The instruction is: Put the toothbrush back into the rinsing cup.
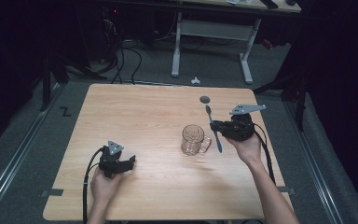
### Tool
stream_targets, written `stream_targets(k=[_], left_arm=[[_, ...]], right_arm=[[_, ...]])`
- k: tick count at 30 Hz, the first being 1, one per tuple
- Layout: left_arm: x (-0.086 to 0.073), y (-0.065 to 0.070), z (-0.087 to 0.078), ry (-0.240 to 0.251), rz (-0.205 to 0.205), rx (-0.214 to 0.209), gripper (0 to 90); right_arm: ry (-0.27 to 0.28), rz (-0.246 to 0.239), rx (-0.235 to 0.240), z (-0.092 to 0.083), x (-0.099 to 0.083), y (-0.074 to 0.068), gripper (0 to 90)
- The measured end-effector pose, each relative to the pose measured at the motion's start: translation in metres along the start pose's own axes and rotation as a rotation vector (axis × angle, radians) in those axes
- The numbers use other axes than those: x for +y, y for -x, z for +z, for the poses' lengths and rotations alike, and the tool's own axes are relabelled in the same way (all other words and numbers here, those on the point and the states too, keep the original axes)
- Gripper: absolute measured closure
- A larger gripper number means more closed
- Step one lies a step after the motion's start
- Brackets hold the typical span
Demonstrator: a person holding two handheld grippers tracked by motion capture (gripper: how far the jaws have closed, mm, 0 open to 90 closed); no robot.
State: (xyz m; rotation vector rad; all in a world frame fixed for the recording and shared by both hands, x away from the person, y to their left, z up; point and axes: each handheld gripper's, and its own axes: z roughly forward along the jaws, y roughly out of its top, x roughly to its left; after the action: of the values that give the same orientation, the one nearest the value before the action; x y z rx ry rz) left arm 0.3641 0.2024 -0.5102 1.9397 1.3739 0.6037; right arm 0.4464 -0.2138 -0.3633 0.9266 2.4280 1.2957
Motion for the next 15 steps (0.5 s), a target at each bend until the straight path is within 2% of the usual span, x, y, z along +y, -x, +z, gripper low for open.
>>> stream_targets(k=[15], left_arm=[[0.0, 0.0, 0.0, 0.0, 0.0, 0.0, 27.7]], right_arm=[[0.059, 0.001, -0.01, 0.003, 0.012, 0.0, 79.6]])
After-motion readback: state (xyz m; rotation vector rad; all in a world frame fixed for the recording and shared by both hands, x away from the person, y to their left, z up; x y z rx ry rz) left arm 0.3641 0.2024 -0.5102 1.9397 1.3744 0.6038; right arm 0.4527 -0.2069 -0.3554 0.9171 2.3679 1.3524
